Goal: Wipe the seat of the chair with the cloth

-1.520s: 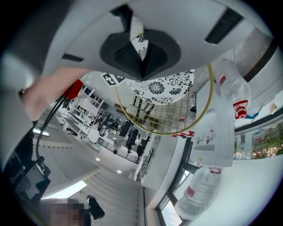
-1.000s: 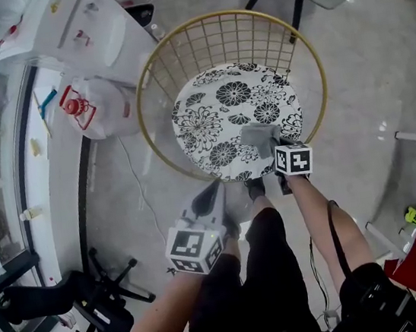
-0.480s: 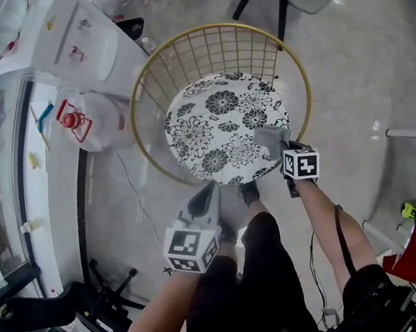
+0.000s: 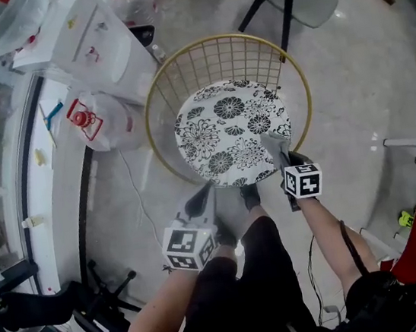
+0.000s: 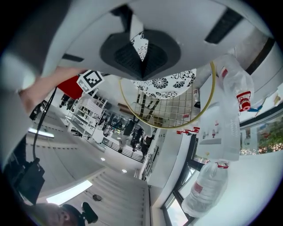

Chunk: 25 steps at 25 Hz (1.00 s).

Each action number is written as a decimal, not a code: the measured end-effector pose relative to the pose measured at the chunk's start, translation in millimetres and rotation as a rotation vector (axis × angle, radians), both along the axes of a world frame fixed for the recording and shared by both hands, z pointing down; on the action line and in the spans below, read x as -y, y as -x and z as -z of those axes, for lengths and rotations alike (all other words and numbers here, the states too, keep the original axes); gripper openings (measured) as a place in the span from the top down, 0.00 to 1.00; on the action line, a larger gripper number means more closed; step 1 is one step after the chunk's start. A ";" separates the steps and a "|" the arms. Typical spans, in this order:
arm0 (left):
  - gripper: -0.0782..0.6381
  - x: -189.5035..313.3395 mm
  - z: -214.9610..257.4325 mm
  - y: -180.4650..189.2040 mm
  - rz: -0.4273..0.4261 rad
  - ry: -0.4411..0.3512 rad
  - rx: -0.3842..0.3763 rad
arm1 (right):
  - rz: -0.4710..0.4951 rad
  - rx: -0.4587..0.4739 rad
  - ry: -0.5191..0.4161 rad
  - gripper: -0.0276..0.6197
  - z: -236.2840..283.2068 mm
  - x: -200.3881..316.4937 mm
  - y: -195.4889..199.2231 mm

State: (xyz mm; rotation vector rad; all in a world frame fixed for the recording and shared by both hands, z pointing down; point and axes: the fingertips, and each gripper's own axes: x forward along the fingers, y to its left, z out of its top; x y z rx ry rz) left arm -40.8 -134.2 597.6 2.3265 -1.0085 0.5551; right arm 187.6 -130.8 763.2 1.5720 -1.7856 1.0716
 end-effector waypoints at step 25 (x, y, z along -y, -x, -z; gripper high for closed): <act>0.88 -25.8 -30.8 104.2 0.185 0.054 0.046 | 0.252 0.361 0.112 0.92 -53.2 -1.5 276.1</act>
